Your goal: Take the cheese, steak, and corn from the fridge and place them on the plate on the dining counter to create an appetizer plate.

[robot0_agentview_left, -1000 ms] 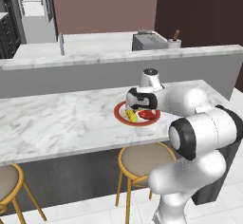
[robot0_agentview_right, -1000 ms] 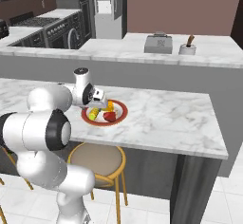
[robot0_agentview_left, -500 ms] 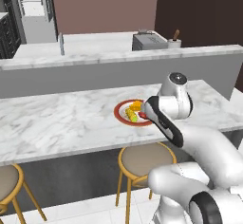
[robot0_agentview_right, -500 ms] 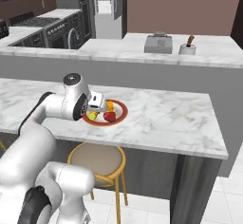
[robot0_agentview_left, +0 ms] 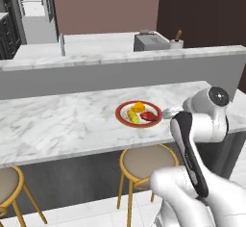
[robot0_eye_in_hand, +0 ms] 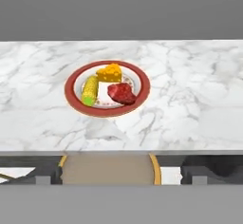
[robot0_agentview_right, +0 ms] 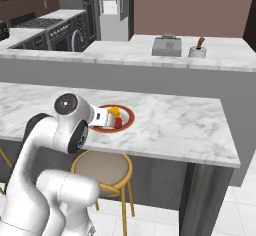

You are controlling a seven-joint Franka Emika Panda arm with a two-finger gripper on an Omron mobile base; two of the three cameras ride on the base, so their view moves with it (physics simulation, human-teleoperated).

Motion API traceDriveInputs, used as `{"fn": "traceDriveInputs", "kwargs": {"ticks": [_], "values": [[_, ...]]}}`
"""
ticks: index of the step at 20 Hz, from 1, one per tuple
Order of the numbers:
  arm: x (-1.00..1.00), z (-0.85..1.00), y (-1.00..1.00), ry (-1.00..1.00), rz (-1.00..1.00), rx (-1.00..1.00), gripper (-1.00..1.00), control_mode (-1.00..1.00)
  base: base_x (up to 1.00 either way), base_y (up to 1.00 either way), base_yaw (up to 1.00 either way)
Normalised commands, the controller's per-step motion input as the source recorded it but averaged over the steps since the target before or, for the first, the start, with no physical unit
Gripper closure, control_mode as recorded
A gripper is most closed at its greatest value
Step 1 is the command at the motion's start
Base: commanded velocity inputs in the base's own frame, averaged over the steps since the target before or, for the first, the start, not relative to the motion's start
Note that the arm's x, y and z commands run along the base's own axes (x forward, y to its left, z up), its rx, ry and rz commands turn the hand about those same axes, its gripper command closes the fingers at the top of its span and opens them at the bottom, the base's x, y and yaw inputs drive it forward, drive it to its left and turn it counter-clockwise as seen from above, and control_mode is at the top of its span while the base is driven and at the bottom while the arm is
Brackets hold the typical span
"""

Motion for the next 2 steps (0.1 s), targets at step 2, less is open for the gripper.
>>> {"fn": "traceDriveInputs", "kwargs": {"ticks": [2], "values": [[-0.81, 0.59, -0.35, -0.17, 0.00, 0.02, -1.00, -1.00, 0.00, 0.00, 0.00]]}}
